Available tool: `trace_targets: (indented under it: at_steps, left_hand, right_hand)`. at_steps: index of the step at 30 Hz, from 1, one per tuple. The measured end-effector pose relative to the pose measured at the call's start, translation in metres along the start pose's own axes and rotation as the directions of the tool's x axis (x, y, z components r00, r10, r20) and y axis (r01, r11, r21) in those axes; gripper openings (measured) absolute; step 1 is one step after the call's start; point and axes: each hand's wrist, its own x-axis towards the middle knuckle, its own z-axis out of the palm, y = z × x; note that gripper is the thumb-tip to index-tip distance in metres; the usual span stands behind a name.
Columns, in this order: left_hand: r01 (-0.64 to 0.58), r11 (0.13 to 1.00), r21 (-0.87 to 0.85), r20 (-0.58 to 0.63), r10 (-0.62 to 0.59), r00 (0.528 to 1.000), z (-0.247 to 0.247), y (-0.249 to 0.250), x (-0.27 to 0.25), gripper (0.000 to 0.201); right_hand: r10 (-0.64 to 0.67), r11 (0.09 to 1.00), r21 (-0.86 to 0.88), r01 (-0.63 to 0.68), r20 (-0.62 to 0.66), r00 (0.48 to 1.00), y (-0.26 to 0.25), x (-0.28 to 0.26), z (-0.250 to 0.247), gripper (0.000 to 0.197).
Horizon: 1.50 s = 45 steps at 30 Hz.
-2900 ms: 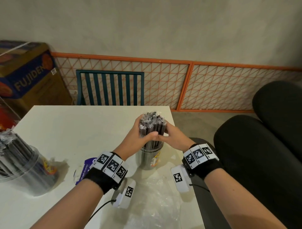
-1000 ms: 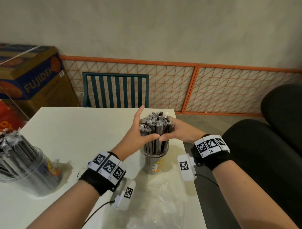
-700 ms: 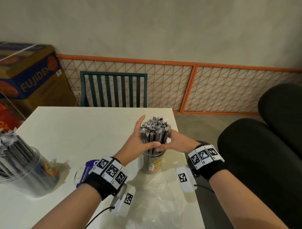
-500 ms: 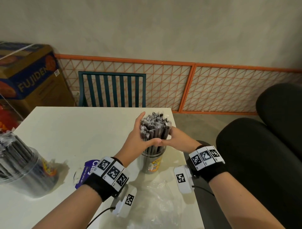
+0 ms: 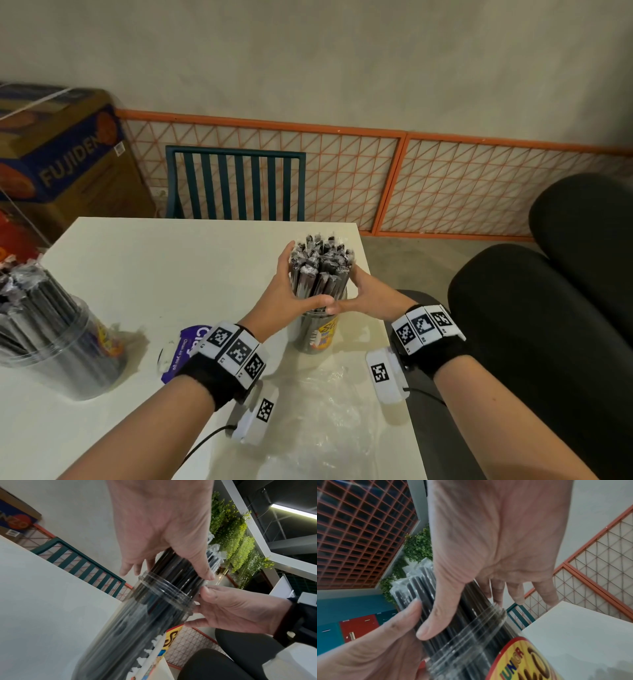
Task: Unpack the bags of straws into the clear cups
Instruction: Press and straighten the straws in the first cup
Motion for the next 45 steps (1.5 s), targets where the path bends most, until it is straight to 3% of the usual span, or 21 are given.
trace_targets:
  at_steps: [5,8,10,12,14,16,18,20,22,28,31,33,35,39,42,45]
  left_hand:
    - [-0.002,1.0,-0.012,0.006,0.002,1.0,0.006,0.008,0.007,0.105]
    - [-0.028,0.999,-0.04,0.041,0.029,0.999,-0.005,0.022,0.014,0.1]
    - [0.025,0.999,-0.027,0.138,-0.021,0.99,-0.018,0.029,0.017,0.102]
    - [0.119,0.992,0.04,0.223,-0.125,0.967,-0.03,0.029,0.015,0.106]
    - [0.177,0.977,0.117,0.227,-0.2,0.953,-0.035,0.023,0.008,0.109]
    - [0.166,0.978,0.129,0.151,-0.185,0.971,-0.03,0.018,-0.001,0.111]
    - [0.136,0.985,0.102,-0.009,-0.136,0.991,-0.013,0.013,-0.012,0.111]
    - [0.109,0.992,0.057,-0.182,-0.097,0.979,0.009,0.006,-0.019,0.113]
    - [0.071,0.997,0.02,-0.276,-0.063,0.959,0.03,0.002,-0.024,0.117]
    - [0.008,0.999,0.032,-0.414,0.006,0.91,0.059,0.006,-0.016,0.119]
    - [0.0,1.0,0.0,-0.442,0.0,0.897,0.06,0.008,-0.008,0.119]
    - [-0.015,0.999,-0.038,-0.46,-0.004,0.888,0.055,0.007,-0.002,0.11]
    - [-0.026,0.999,-0.032,-0.466,0.008,0.885,0.048,0.006,0.003,0.091]
    - [-0.036,0.999,0.008,-0.352,0.037,0.935,0.023,0.013,0.008,0.058]
    - [-0.054,0.998,-0.021,-0.135,0.05,0.99,-0.001,0.016,0.011,0.063]
    - [-0.011,1.0,-0.002,0.055,0.011,0.998,-0.018,0.019,0.015,0.065]
  right_hand:
    - [-0.084,0.994,-0.087,0.071,-0.164,0.983,-0.014,0.0,0.006,0.065]
    - [-0.142,0.989,-0.07,0.128,-0.276,0.951,-0.032,-0.002,0.0,0.07]
    - [-0.123,0.991,-0.078,0.109,-0.201,0.972,-0.033,-0.002,-0.004,0.081]
    - [-0.018,0.994,-0.11,0.01,-0.067,0.998,-0.025,-0.005,-0.009,0.095]
    - [0.094,0.987,-0.137,-0.085,0.058,0.994,-0.016,-0.009,-0.02,0.11]
    - [0.175,0.976,-0.16,-0.151,0.148,0.973,-0.01,-0.009,-0.03,0.119]
    - [0.199,0.977,-0.121,-0.178,0.199,0.959,-0.011,-0.007,-0.036,0.115]
    - [0.183,0.983,-0.027,-0.182,0.211,0.96,-0.013,-0.001,-0.038,0.107]
    - [0.153,0.987,0.013,-0.161,0.23,0.961,-0.016,0.005,-0.038,0.1]
    - [0.12,0.988,-0.129,-0.088,0.262,0.957,-0.02,0.027,-0.03,0.097]
    - [0.025,0.99,-0.143,0.012,0.255,0.967,-0.025,0.032,-0.023,0.093]
    - [-0.054,0.985,-0.148,0.09,0.23,0.972,-0.025,0.033,-0.019,0.088]
    - [-0.069,0.995,-0.065,0.082,0.182,0.981,-0.023,0.033,-0.017,0.086]
    - [-0.093,0.994,0.071,0.086,0.107,0.99,-0.026,0.029,-0.024,0.062]
    - [-0.129,0.973,0.198,0.118,0.047,0.991,-0.029,0.022,-0.034,0.066]
    - [-0.136,0.973,0.198,0.122,0.058,0.989,-0.023,0.016,-0.034,0.084]
